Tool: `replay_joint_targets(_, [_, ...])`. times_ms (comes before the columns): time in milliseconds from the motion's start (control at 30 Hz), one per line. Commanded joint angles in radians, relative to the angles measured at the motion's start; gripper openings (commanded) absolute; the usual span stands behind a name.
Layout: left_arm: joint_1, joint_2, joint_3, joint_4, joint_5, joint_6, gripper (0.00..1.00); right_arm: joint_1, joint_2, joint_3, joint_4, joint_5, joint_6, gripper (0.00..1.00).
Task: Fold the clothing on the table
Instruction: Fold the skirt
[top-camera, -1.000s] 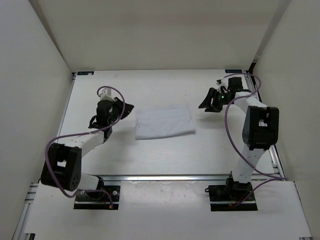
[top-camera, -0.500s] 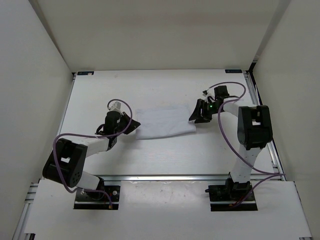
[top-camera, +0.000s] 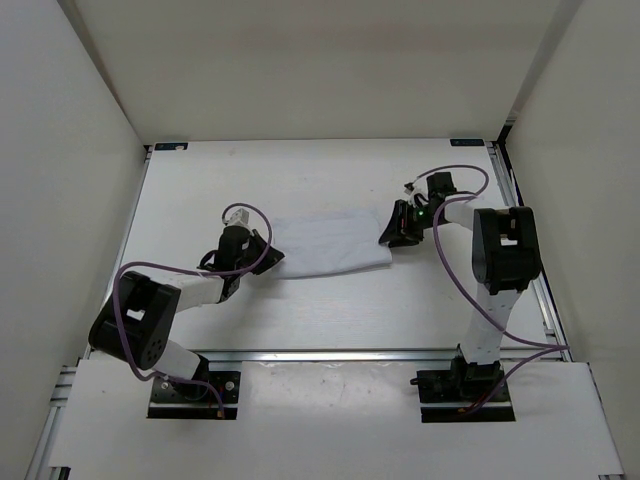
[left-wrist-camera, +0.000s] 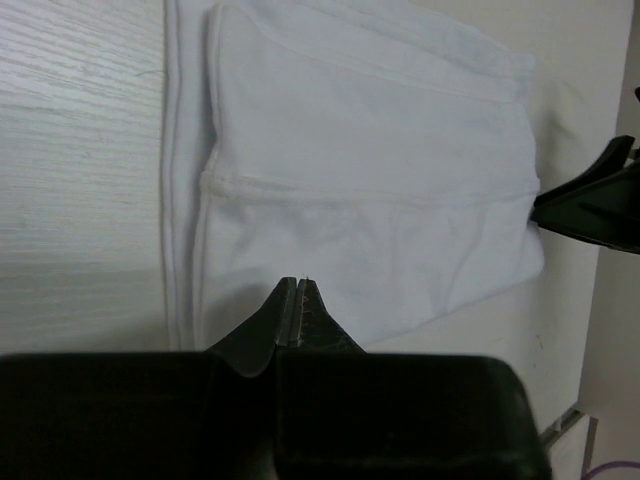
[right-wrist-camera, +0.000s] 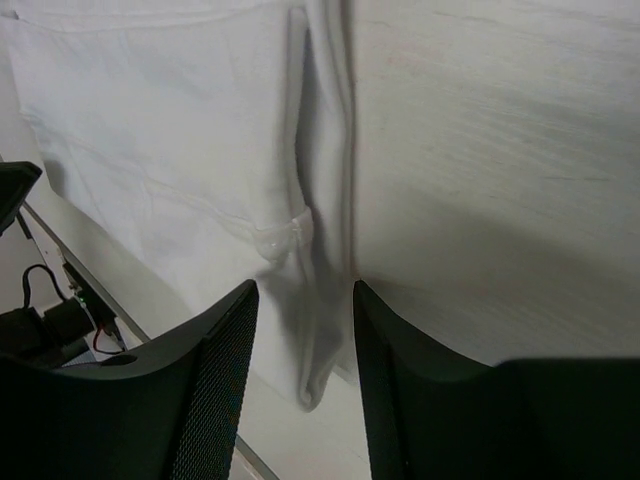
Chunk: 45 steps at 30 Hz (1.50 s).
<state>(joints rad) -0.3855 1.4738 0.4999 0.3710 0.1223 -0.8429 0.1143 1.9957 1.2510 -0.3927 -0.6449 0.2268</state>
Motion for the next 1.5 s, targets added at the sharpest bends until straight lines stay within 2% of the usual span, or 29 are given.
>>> replay_joint_targets(0, [-0.012, -0.043, 0.009, -0.044, -0.099, 0.022, 0.0, -0.041, -0.057, 0.027, 0.006, 0.025, -0.027, 0.49])
replay_joint_targets(167, [0.006, -0.064, 0.067, -0.128, -0.184, 0.087, 0.0, -0.064, -0.04, 0.045, 0.011, 0.007, -0.018, 0.49])
replay_joint_targets(300, [0.02, -0.009, 0.127, -0.185, -0.205, 0.134, 0.0, -0.071, -0.014, 0.064, 0.009, -0.019, -0.012, 0.5])
replay_joint_targets(367, [0.022, 0.02, 0.158, -0.185, -0.207, 0.136, 0.0, -0.07, 0.006, 0.085, 0.011, -0.021, -0.007, 0.54])
replay_joint_targets(433, [0.017, 0.049, 0.17, -0.201, -0.216, 0.137, 0.0, -0.077, 0.025, 0.105, 0.008, -0.05, -0.006, 0.78])
replay_joint_targets(667, [-0.012, 0.123, 0.2, -0.234, -0.254, 0.165, 0.0, -0.094, 0.123, 0.2, -0.012, -0.127, -0.004, 0.79])
replay_joint_targets(800, [-0.015, 0.135, 0.198, -0.241, -0.262, 0.171, 0.0, -0.074, 0.156, 0.205, 0.017, -0.18, 0.026, 0.76])
replay_joint_targets(1033, [-0.026, 0.135, 0.186, -0.241, -0.254, 0.165, 0.0, -0.019, 0.167, 0.114, 0.077, -0.232, 0.06, 0.65])
replay_joint_targets(1133, [-0.026, 0.131, 0.177, -0.231, -0.243, 0.162, 0.0, 0.008, 0.164, 0.073, 0.133, -0.274, 0.081, 0.57])
replay_joint_targets(1167, [-0.026, 0.126, 0.175, -0.233, -0.248, 0.162, 0.0, 0.002, 0.161, 0.059, 0.146, -0.285, 0.088, 0.52])
replay_joint_targets(1233, [-0.026, 0.125, 0.17, -0.23, -0.243, 0.168, 0.0, 0.008, 0.164, 0.021, 0.19, -0.321, 0.121, 0.34])
replay_joint_targets(1267, [-0.026, 0.126, 0.17, -0.23, -0.242, 0.165, 0.0, -0.002, 0.167, 0.021, 0.193, -0.326, 0.126, 0.13])
replay_joint_targets(1300, [-0.033, 0.12, 0.169, -0.234, -0.239, 0.163, 0.0, -0.013, 0.166, 0.004, 0.199, -0.326, 0.131, 0.0])
replay_joint_targets(1467, [-0.076, 0.126, 0.173, -0.231, -0.23, 0.168, 0.0, -0.071, 0.124, -0.007, 0.163, -0.311, 0.12, 0.0])
